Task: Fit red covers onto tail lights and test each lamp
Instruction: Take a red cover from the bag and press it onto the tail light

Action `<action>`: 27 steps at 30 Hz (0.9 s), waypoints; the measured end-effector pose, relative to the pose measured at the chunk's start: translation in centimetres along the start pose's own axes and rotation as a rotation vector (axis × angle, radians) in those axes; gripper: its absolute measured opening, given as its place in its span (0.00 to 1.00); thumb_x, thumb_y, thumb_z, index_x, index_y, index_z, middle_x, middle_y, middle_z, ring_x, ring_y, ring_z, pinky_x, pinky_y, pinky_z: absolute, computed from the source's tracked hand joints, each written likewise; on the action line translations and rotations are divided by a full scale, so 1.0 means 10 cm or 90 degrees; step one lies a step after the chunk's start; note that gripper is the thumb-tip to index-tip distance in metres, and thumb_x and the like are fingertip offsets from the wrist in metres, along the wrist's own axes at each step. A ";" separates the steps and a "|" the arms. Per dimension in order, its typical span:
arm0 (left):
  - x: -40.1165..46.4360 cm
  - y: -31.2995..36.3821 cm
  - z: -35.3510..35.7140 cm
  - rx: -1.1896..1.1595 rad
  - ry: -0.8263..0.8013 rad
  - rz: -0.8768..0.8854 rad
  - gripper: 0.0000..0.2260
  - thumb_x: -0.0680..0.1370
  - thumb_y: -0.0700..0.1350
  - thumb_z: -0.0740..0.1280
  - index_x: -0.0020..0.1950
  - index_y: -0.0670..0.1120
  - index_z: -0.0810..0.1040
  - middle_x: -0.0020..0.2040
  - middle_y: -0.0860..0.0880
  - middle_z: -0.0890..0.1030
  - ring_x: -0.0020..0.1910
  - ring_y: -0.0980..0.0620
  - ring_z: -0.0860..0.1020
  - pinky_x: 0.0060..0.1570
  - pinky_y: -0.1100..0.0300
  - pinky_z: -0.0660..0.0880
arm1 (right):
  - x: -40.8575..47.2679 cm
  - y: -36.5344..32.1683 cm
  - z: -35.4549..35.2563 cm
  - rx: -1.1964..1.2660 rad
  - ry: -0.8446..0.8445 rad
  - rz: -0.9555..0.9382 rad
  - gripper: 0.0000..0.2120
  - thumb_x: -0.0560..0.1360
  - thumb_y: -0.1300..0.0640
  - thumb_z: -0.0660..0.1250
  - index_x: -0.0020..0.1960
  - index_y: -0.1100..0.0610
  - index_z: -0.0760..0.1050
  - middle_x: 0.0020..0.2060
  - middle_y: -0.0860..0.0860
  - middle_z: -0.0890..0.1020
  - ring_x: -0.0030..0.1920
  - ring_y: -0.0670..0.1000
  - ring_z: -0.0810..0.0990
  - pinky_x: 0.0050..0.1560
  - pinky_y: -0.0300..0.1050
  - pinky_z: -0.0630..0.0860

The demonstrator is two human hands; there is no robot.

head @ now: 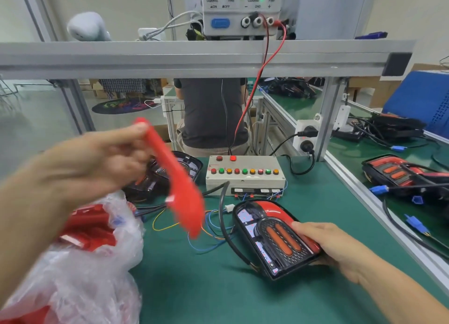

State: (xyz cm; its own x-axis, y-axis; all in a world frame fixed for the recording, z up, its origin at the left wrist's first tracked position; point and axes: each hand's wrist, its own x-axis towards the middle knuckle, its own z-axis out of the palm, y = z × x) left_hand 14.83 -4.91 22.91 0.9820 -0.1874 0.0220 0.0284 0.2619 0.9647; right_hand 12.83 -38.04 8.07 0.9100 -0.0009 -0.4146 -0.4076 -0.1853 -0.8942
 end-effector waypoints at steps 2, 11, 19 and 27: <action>0.11 -0.15 0.29 -0.139 0.022 -0.074 0.04 0.68 0.42 0.72 0.37 0.43 0.79 0.30 0.50 0.75 0.26 0.57 0.74 0.24 0.69 0.72 | -0.01 -0.01 0.00 -0.061 0.035 -0.026 0.15 0.76 0.47 0.68 0.51 0.58 0.83 0.41 0.53 0.87 0.43 0.54 0.85 0.50 0.45 0.78; 0.39 -1.04 1.11 -0.106 0.144 0.071 0.05 0.76 0.37 0.67 0.40 0.42 0.77 0.35 0.47 0.81 0.37 0.54 0.81 0.42 0.65 0.80 | -0.29 -0.32 0.00 -0.052 0.307 -0.355 0.07 0.76 0.53 0.68 0.40 0.51 0.81 0.34 0.43 0.81 0.30 0.43 0.72 0.34 0.38 0.67; 0.08 -1.53 1.32 0.396 0.005 0.476 0.04 0.70 0.34 0.70 0.42 0.42 0.81 0.43 0.51 0.80 0.44 0.53 0.78 0.48 0.60 0.74 | -0.44 -0.64 0.26 0.166 -0.058 -0.191 0.15 0.70 0.43 0.68 0.35 0.53 0.84 0.27 0.47 0.75 0.25 0.43 0.65 0.19 0.33 0.60; 0.33 -1.39 1.04 0.325 0.141 0.013 0.15 0.74 0.32 0.62 0.54 0.49 0.76 0.44 0.57 0.76 0.43 0.57 0.75 0.37 0.76 0.69 | -0.41 -0.38 0.08 -0.212 0.129 -0.284 0.05 0.78 0.49 0.63 0.46 0.46 0.77 0.28 0.47 0.80 0.25 0.43 0.69 0.26 0.32 0.65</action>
State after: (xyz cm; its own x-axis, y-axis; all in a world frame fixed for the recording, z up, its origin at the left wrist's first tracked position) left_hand 15.74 -19.03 12.28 0.9988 0.0303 0.0392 -0.0309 -0.2381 0.9707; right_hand 10.61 -36.52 13.08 0.9977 -0.0328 0.0594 0.0344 -0.5093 -0.8599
